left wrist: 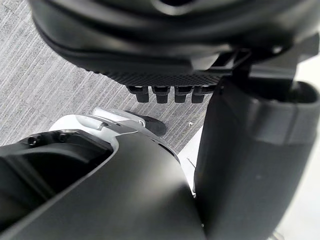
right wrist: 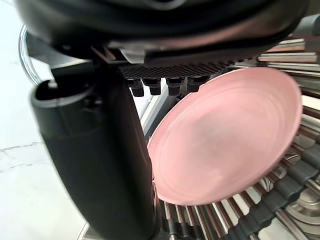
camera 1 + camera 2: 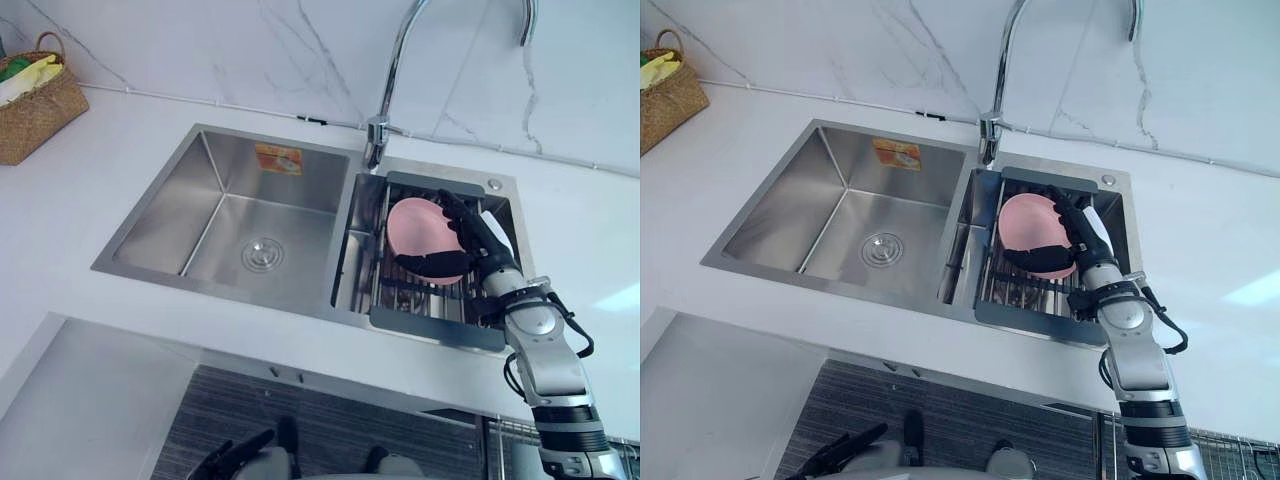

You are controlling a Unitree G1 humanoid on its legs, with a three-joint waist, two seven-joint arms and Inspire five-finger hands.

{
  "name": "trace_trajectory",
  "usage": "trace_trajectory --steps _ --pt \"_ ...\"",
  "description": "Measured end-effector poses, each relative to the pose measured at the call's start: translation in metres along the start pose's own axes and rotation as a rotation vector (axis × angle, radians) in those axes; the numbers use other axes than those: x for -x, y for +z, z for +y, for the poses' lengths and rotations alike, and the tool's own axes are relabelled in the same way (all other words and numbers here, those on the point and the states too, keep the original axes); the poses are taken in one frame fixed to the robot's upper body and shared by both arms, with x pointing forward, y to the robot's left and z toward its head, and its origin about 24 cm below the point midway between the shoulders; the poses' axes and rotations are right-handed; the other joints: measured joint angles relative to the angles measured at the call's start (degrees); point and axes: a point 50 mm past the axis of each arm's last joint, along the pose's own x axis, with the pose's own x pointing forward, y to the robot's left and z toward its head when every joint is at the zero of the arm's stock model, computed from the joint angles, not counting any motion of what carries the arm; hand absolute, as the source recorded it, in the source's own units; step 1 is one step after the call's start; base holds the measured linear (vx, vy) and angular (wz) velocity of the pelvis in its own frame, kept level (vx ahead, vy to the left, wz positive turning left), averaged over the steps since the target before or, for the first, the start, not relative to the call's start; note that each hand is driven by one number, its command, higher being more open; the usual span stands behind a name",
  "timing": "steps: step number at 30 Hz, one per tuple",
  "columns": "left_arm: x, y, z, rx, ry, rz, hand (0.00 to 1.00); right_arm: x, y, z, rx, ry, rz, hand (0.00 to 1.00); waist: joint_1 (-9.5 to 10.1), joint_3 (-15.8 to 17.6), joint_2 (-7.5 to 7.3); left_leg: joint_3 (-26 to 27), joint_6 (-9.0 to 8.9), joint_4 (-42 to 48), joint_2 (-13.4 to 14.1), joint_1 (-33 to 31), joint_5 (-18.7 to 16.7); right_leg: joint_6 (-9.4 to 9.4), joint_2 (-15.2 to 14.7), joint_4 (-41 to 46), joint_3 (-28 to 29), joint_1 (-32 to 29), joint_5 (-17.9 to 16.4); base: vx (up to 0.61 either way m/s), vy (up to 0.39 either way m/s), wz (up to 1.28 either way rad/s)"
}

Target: Walk over to the sink, pick up the cup, carry it to the dishwasher, place the cup inside the dishwasher, then close the dishwasher door

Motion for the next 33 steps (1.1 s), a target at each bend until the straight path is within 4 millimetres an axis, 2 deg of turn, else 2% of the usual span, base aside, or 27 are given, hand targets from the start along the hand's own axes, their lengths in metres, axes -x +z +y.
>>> trace_trajectory --steps 27,33 --pt "0.000 0.005 -0.005 -0.053 0.001 -0.013 1.00 0.018 -0.017 0.009 0.008 0.115 0.069 1.00 -0.09 0.7 0.62 0.9 -0.36 0.3 0.0 0.5 -1.0 0.05 -0.1 0.0 0.8 0.2 -0.2 0.01 0.005 -0.01" --pt "0.000 0.006 -0.006 -0.069 -0.006 -0.011 1.00 0.019 -0.016 0.007 0.075 0.087 0.073 1.00 -0.04 0.7 0.61 1.0 -0.23 0.3 0.0 0.6 -1.1 0.05 -0.1 0.0 0.9 0.2 -0.2 0.00 0.000 0.00"
